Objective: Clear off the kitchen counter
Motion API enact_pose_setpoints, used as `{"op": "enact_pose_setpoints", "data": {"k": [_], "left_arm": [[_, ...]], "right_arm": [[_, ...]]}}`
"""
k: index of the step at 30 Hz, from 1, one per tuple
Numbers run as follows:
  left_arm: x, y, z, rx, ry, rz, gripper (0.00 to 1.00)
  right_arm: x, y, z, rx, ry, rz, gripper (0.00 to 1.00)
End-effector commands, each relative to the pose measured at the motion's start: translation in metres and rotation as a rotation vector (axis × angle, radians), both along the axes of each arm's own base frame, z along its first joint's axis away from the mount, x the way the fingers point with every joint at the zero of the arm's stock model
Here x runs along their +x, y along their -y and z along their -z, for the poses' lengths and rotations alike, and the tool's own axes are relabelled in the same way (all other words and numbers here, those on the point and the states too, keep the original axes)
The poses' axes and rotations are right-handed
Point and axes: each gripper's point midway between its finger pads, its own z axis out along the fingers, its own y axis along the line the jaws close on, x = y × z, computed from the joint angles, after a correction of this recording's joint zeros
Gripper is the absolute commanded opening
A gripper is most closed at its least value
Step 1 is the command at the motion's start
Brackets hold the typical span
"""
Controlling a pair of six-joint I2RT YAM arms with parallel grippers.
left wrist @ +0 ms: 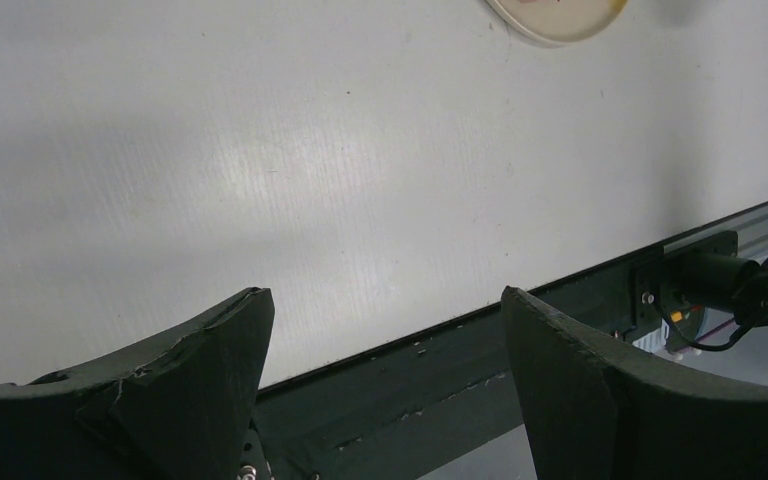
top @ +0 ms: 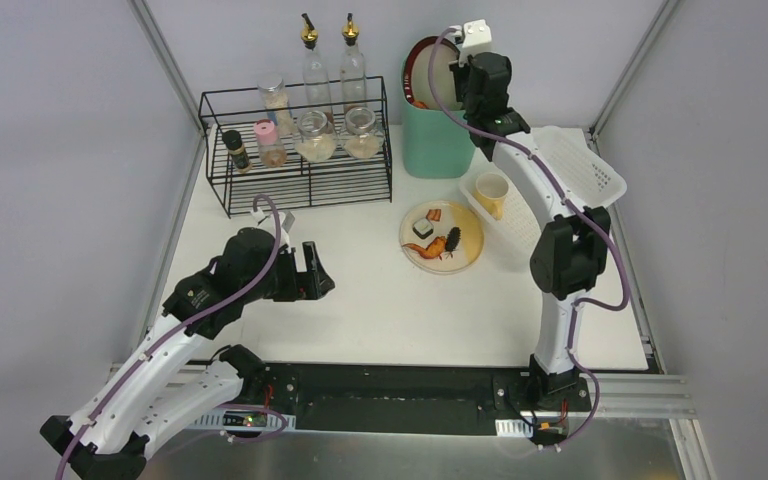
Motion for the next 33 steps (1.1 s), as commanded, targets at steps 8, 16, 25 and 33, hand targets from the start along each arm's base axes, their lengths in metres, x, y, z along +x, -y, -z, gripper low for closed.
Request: {"op": "enact_pose_setpoints", "data": {"k": [8,16,25,33], "left_arm": [[0.003,-0.004,0.002,0.032,0.014,-0.01,0.87],[0.004,-0.004,0.001,0.035,0.013,-0.011,0.86],[0.003,-0.006,-0.009,0.028,0.053,0.006,0.87],[-0.004,0.003,-0.016,-0.008,0.052,0.063,0.86]], "right_arm": [[-0.064,0.032,-0.249,0.066,0.676,0.078,0.0],[-0.075,0.042,-0.266,0.042,0.746,0.135,0.0],[-0.113,0.078,-0.284,0.118,0.727,0.252,0.0],[-0.143,0.147,-0.258,0.227,0.612,0.443,0.0]]}}
